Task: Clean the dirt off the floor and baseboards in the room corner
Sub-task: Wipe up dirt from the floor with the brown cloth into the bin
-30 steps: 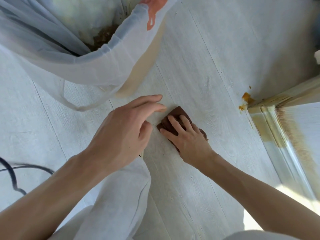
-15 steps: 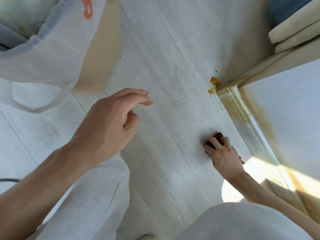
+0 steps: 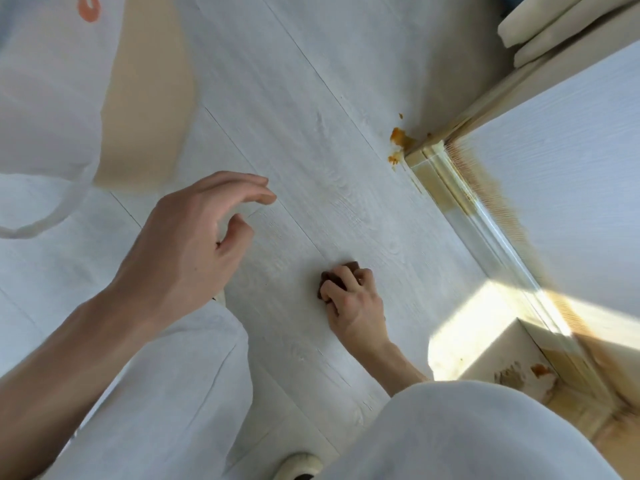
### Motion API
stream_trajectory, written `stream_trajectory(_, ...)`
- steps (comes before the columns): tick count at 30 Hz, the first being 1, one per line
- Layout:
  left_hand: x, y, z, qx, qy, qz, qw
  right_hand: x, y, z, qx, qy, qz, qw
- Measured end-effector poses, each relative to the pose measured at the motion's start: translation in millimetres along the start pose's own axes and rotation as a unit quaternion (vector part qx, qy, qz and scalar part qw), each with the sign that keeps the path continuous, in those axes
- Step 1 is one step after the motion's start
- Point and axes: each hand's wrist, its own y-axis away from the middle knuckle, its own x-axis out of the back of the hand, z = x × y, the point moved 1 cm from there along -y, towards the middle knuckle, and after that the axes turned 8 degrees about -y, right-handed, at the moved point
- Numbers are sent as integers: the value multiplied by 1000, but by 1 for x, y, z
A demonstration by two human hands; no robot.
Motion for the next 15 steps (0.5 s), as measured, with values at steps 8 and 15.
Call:
stream_trajectory(8,5,0,-5,5,9,-5,1000,31,-38,-21,-205,-496,7,844)
stream_trajectory(15,54,5,6,-24,7,80,996,133,-116,-62,-172,-781,-83,595)
